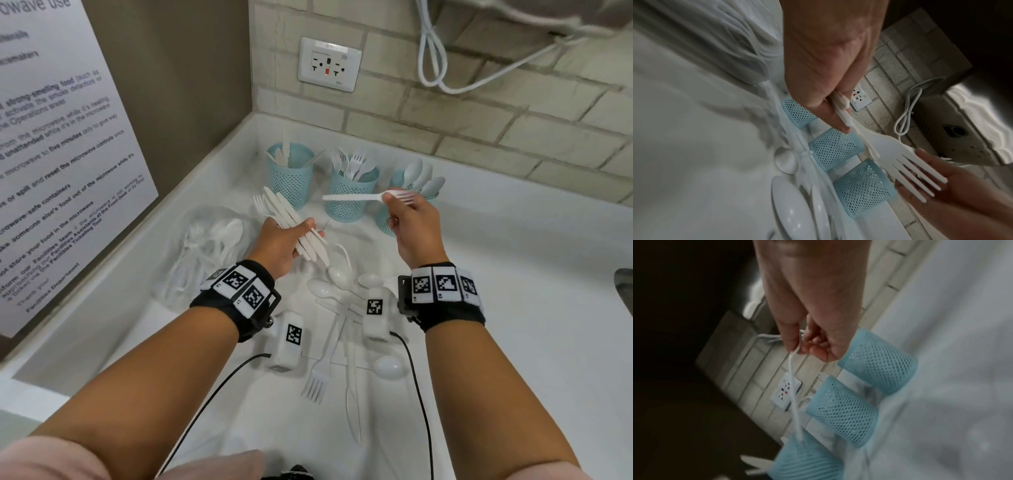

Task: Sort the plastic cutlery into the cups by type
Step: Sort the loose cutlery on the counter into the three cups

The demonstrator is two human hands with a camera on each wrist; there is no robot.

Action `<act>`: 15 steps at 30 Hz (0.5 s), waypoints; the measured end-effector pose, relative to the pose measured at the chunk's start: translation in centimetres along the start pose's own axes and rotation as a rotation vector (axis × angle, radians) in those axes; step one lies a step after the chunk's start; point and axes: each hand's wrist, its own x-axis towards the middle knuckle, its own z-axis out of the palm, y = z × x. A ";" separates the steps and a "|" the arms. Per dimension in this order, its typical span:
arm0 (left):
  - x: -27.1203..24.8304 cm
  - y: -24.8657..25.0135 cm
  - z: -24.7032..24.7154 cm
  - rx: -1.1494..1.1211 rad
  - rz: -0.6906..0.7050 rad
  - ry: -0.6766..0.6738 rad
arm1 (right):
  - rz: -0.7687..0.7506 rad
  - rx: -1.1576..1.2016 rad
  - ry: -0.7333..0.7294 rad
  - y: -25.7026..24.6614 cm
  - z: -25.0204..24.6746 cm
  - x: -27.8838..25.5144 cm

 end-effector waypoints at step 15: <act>0.6 -0.5 0.0 -0.105 -0.131 0.007 | 0.360 -0.007 -0.552 1.2 0.1 -1.2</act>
